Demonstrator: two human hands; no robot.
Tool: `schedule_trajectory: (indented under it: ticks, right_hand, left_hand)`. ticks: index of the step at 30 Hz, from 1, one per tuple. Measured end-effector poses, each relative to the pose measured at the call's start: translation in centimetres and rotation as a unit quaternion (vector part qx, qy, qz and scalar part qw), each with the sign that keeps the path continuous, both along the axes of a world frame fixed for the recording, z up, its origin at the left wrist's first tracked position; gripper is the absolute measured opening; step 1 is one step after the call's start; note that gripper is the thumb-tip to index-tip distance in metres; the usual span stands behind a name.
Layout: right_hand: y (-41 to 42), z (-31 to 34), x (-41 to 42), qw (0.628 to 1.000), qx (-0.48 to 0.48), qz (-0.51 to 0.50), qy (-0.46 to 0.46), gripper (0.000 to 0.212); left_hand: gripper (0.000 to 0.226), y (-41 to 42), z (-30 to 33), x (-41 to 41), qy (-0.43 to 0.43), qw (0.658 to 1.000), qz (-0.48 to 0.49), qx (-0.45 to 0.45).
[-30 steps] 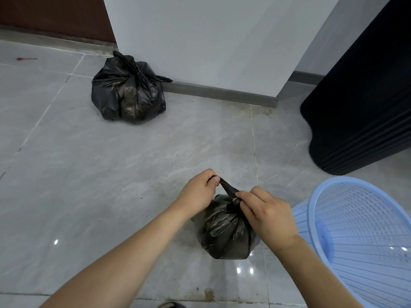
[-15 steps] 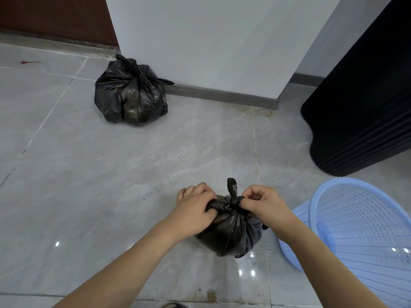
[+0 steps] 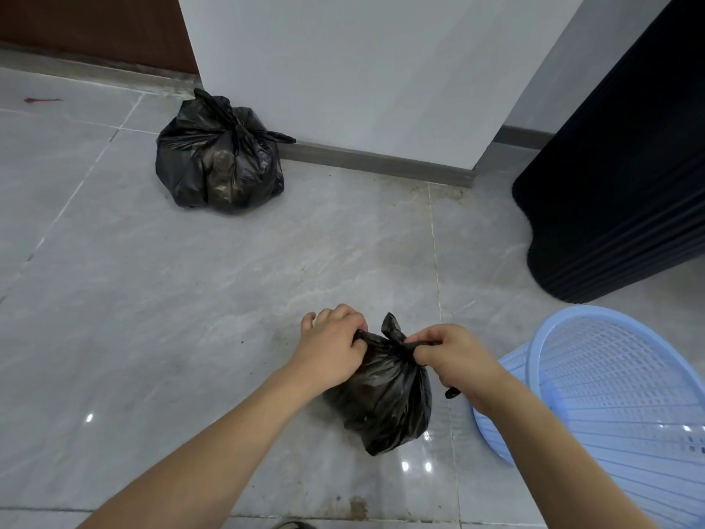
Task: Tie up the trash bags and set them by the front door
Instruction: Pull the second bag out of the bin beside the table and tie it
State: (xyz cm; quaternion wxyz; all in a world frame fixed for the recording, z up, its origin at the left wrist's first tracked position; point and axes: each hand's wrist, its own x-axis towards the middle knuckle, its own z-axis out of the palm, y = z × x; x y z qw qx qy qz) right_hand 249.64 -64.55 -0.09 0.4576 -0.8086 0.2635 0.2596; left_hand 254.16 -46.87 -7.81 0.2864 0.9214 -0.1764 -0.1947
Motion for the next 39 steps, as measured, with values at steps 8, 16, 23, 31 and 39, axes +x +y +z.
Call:
schedule_trajectory:
  ticks: [8,16,23,31,39]
  right_hand:
    - [-0.5,-0.7,-0.5,0.996,0.064,-0.061,0.017,0.022]
    - [-0.3,-2.1,-1.0,0.848,0.465,-0.254,0.004,0.020]
    - [-0.4,-3.1,-1.1,0.902,0.365,-0.232,0.006,0.017]
    - [0.2,-2.9,-0.4,0.957,0.204,-0.201,0.043,0.019]
    - [-0.1,-2.8,-0.4,0.916,0.295,-0.270,0.047,0.022]
  left_hand:
    - [0.021,0.1,0.0,0.8,0.016,1.000,0.025,0.000]
    - [0.022,-0.2,-0.2,1.1,0.020,0.999,0.028,-0.013]
    - [0.025,0.1,-0.7,1.0,0.038,0.999,0.025,-0.009]
    - [0.012,-0.5,-0.7,1.0,0.043,0.998,0.030,-0.044]
    - [0.045,1.1,1.7,0.2,0.020,0.986,0.032,-0.162]
